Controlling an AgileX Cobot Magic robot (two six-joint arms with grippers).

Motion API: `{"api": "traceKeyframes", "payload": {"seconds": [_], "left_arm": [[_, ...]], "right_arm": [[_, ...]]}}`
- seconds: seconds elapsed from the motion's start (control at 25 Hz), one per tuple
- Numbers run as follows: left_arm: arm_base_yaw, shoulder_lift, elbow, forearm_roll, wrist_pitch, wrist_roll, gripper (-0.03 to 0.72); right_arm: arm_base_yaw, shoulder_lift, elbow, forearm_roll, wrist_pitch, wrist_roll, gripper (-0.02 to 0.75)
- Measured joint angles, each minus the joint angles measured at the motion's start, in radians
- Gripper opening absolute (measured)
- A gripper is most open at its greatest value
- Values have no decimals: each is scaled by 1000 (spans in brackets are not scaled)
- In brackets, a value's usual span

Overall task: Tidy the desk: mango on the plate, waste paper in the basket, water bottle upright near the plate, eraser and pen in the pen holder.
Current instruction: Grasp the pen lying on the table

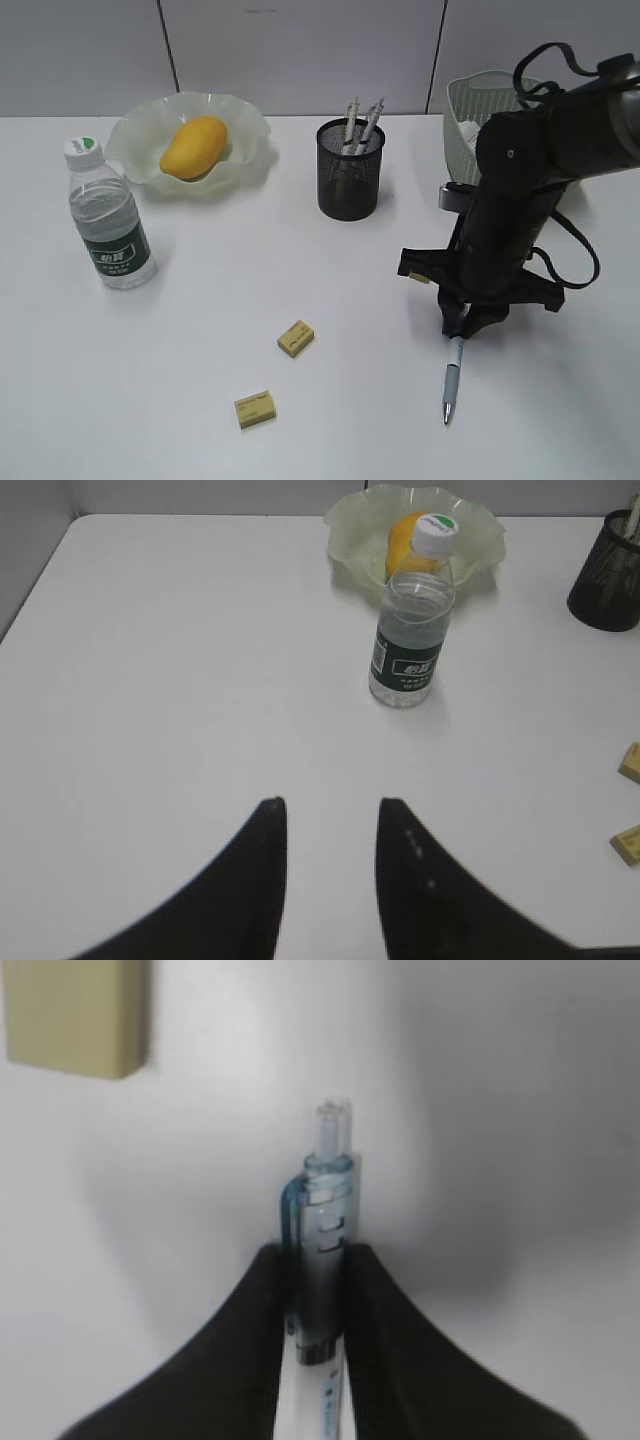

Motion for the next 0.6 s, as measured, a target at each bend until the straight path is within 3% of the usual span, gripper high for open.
{"api": "traceKeyframes", "payload": {"seconds": [0.36,0.6], "left_arm": [[0,0,0,6,0,0,238],[0,0,0,-1,0,0,237]], "right_arm": [[0,0,-2,10,3,-137,153],[0,0,-19,102,36,-372,153]]}}
